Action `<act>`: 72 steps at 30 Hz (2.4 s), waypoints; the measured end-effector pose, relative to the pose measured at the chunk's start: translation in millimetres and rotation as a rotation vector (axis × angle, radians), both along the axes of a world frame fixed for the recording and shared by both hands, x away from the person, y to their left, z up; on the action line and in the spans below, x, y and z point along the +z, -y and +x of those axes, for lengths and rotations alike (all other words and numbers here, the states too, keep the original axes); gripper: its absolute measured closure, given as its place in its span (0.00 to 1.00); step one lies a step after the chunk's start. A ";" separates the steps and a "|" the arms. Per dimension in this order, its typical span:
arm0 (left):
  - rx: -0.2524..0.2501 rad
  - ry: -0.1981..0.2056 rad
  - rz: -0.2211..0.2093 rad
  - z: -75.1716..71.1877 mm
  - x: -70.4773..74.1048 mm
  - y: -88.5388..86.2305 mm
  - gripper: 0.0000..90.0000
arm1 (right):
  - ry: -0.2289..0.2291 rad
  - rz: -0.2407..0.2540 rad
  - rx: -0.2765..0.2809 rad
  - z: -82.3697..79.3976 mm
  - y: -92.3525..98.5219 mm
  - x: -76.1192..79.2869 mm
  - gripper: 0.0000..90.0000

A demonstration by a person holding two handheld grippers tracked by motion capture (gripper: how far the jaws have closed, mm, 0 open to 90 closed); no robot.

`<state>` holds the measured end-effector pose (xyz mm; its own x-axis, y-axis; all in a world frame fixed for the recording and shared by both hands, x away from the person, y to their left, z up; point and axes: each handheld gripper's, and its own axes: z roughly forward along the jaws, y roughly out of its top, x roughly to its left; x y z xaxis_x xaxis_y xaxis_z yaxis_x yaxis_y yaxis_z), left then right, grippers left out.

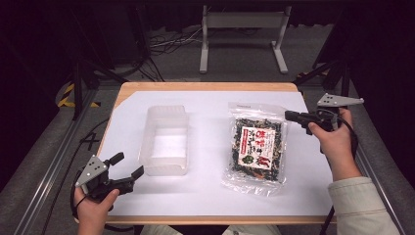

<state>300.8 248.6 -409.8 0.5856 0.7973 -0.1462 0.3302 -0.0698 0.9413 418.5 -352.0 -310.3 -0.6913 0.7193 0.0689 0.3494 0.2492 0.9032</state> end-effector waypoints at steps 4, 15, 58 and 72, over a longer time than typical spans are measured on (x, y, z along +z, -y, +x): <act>-0.007 -0.003 -0.001 -0.3 1.9 2.2 0.13 | 0.060 0.016 0.019 -12.6 0.6 17.8 1.00; -0.023 0.014 -0.019 -2.7 8.2 6.8 0.13 | 0.193 0.030 0.090 -40.0 -3.4 55.8 1.00; -0.253 0.107 -0.039 34.3 54.3 111.2 0.08 | 0.314 0.109 0.214 -59.3 -42.7 110.2 1.00; -0.333 0.082 -0.051 54.1 64.0 146.0 0.08 | 0.318 0.130 0.298 -66.9 -70.8 109.6 1.00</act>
<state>354.9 102.6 -345.8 0.8237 0.5536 -0.1229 0.2207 -0.1134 0.9687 351.6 -281.2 -200.7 -0.8682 0.4853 -0.1036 -0.0200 0.1743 0.9845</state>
